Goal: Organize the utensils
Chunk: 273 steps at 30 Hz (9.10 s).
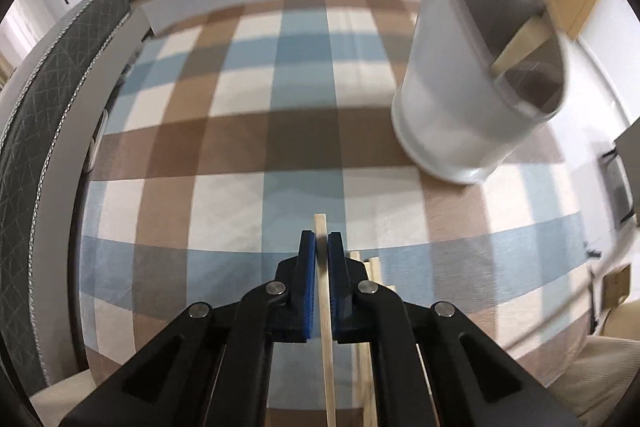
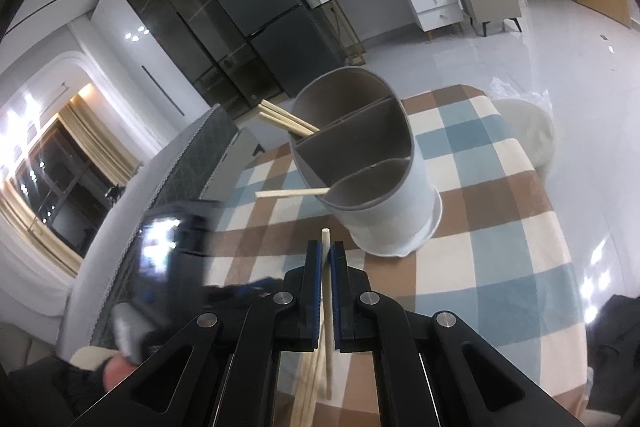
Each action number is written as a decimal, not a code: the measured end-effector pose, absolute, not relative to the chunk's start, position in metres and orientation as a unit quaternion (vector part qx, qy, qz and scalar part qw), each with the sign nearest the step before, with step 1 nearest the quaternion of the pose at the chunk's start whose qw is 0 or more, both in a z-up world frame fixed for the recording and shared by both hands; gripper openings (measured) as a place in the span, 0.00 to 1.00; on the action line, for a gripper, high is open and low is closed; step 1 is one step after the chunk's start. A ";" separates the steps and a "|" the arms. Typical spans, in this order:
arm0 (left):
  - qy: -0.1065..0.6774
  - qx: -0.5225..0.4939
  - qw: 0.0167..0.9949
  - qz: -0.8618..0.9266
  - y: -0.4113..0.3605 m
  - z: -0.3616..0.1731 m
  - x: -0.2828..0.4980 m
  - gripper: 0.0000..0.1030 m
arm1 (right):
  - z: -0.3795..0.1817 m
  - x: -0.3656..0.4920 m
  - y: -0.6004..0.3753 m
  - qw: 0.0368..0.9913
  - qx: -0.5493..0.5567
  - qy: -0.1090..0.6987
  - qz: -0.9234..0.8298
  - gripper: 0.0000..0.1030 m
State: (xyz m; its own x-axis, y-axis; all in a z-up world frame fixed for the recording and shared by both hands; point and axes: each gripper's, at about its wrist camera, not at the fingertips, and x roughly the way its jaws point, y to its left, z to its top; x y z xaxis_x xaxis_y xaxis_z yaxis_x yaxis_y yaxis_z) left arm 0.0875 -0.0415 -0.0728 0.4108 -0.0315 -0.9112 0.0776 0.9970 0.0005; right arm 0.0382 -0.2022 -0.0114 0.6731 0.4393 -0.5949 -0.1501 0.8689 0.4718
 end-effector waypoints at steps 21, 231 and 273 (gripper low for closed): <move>0.450 -0.057 0.891 -0.026 0.003 -0.010 0.004 0.01 | 0.003 -0.012 -0.174 0.924 0.144 0.314 0.165 0.03; 0.333 -0.103 0.920 -0.179 -0.005 0.117 0.085 0.48 | 0.077 0.096 -0.216 0.938 0.102 0.299 0.139 0.50; 0.364 -0.080 0.928 -0.018 0.040 -0.008 -0.011 0.95 | -0.011 -0.012 -0.135 0.917 0.060 0.370 0.138 0.97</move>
